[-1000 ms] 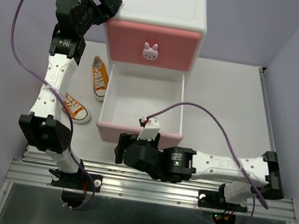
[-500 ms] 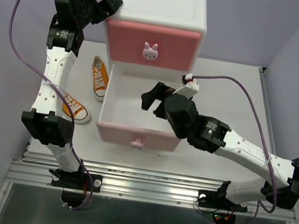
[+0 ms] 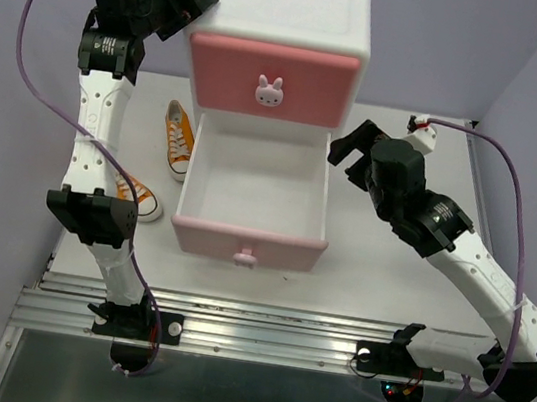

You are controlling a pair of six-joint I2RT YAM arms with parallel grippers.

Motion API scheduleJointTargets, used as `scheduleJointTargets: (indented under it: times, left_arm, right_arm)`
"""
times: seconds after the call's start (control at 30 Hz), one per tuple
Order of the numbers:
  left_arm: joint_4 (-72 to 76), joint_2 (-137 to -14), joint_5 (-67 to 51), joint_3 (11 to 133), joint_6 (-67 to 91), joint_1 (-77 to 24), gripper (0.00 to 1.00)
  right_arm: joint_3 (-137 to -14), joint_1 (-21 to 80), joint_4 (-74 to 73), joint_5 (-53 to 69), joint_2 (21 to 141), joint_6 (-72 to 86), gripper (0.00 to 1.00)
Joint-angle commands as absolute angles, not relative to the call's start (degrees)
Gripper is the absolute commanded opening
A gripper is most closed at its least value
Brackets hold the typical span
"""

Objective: Place and organize the shoes in the shoe cabinet

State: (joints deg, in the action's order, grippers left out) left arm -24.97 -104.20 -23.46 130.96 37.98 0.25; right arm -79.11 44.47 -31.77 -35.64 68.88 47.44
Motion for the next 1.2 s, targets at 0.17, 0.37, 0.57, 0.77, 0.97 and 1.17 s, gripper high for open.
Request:
scheduleJointTargets:
  times: [0.17,0.37,0.57,0.77,0.97,1.17]
  left_arm:
    - [-10.56,-107.49,-24.07,136.13,47.18,4.39,0.99]
    - [-6.42,-106.7,-26.1,139.13,51.5,7.2,0.99]
    - [-17.11,-101.43,-22.34,135.54,46.15,12.73,0.99]
    - [-40.15,-91.68,-7.25,120.61,36.59,17.66,0.99]
    - [-45.09,-81.05,-0.62,98.05,33.49,21.35,0.99]
    - [-42.81,-78.39,1.41,85.01,34.45,23.55,0.99]
  right_arm:
    - [-81.56,42.89,-38.58,-34.72,67.76,46.76,1.0]
    - [-82.44,41.84,-39.2,-35.07,68.47,45.44,1.0]
    - [-83.14,41.22,-42.45,-36.91,68.73,46.76,1.0]
    - [-85.07,38.41,-47.19,-36.21,69.69,44.65,1.0]
    - [-85.52,36.57,-52.46,-35.77,70.58,45.78,1.0]
    - [-83.32,33.84,-54.57,-33.15,70.57,46.41,1.0]
